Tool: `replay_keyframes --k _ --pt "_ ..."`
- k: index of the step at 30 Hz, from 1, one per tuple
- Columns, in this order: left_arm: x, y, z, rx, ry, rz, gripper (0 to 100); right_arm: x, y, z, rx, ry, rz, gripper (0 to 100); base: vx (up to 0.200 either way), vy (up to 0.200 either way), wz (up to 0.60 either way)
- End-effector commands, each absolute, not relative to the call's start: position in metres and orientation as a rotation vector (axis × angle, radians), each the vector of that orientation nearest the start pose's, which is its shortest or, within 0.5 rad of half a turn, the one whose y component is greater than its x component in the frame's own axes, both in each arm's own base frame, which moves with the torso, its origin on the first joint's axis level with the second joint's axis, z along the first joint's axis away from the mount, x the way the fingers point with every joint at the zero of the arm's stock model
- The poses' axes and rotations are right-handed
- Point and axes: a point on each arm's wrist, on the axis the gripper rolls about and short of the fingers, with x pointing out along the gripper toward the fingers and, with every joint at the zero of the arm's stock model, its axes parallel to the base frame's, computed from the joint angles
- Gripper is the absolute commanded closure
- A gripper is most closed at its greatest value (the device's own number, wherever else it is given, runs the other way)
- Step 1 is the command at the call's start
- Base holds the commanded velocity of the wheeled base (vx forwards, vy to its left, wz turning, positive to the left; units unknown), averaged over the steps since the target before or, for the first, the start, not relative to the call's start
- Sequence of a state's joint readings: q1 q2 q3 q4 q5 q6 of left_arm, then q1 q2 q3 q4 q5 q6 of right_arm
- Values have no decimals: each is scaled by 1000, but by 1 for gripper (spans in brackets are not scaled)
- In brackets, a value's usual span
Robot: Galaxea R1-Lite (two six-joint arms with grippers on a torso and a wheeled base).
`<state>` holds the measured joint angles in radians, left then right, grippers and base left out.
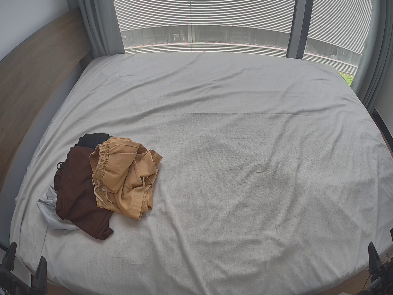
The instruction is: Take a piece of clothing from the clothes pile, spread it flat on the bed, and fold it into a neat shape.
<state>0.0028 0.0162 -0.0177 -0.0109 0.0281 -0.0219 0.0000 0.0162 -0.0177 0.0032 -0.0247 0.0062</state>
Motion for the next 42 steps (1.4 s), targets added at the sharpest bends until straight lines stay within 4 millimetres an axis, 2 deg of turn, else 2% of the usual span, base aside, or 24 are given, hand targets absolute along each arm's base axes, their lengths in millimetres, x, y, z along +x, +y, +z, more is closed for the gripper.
replay_keyframes --k 1,2,4,10,17,19,20,28,32,42 --pt "-26 1 96 -24 -79 39 0 -23 -1 75 8 3 -25 0 0 0 0" --pt "-30 1 111 -25 -119 40 0 -23 -1 75 6 3 -25 0 0 0 0" --pt "-28 1 122 -25 -106 34 0 -23 -1 75 6 3 -25 0 0 0 0" --pt "-14 0 123 -38 -3 -28 0 -23 -1 75 3 2 -20 0 0 0 0" --pt "14 -3 168 -172 43 -158 0 -23 0 75 0 2 -5 0 0 0 0" --pt "21 -4 174 -192 55 -169 0 -23 0 75 0 2 -5 0 0 0 0" --pt "31 -6 179 -209 82 -186 0 -23 0 75 0 2 -5 0 0 0 0" --pt "70 -13 189 -223 121 -232 0 -23 0 75 0 2 -5 0 0 0 0" --pt "80 -14 190 -223 124 -233 0 -23 0 75 0 2 -5 0 0 0 0" --pt "117 -20 209 -233 157 -267 0 -23 0 75 0 2 -5 0 0 0 0"
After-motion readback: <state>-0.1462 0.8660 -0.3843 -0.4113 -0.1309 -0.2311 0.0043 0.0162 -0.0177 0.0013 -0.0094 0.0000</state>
